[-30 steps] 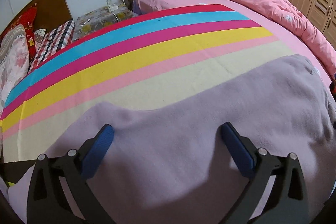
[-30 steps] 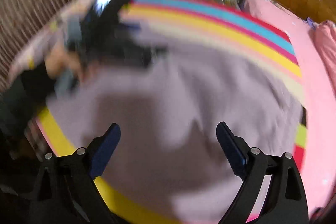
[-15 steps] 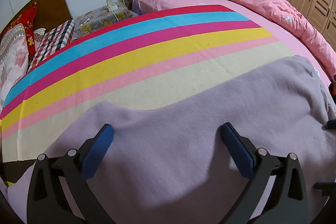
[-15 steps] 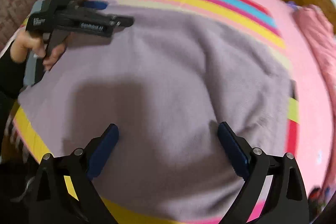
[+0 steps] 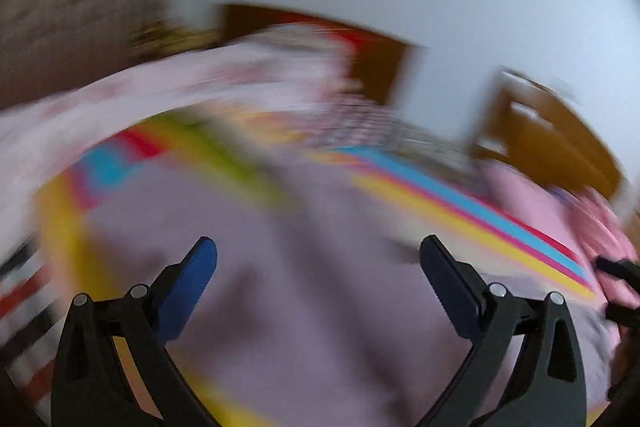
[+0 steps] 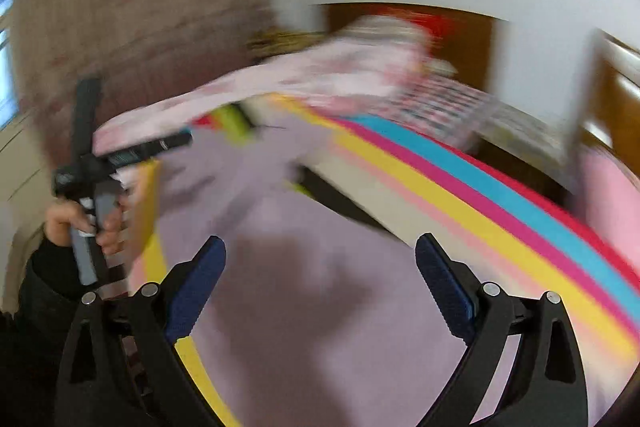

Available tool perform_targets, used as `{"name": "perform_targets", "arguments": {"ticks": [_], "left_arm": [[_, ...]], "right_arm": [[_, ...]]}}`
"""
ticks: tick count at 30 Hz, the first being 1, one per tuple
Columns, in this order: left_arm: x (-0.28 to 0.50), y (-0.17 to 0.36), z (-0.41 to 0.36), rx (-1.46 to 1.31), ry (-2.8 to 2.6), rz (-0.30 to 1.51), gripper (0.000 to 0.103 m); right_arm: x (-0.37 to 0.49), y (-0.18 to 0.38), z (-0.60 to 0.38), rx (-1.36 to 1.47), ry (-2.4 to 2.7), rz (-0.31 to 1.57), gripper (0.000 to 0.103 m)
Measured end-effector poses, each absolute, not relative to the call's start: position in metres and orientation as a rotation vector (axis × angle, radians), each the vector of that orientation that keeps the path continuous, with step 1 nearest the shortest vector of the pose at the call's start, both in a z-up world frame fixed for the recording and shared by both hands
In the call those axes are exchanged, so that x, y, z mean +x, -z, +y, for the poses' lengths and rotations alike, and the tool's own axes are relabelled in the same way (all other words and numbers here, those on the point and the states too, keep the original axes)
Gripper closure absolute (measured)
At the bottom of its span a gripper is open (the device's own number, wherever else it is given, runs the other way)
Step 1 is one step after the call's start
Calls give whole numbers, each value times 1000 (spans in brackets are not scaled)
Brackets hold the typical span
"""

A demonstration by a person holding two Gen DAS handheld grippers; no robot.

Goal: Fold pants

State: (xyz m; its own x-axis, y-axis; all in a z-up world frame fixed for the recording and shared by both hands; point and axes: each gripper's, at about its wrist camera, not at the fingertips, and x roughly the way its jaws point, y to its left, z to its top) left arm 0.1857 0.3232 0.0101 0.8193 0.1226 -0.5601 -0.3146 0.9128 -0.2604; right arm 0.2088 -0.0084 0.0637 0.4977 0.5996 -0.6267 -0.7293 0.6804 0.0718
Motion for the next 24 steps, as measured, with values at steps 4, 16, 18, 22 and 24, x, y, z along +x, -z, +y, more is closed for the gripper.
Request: {"name": "perform_targets", "arguments": {"ticks": [4,16,18,22,24], "left_arm": [[152,27,425,-575,-434,604,2],[208,69,481,-692,-414,654,20],[214,75,486,-684,-431,664,23],[217,79,490,-648,-453,646,38],[219,81,491,-633,-456,652,43]], "right_arm": [[267,-53,132,-323,-1075,762,11],[378,24,372,-486,-1277,1007,53],[377,31,377,-498,-1306,1012,58],[369,41,389,-586,-1353,969,67],[374,47,389,-564,-1355,985,67]]}}
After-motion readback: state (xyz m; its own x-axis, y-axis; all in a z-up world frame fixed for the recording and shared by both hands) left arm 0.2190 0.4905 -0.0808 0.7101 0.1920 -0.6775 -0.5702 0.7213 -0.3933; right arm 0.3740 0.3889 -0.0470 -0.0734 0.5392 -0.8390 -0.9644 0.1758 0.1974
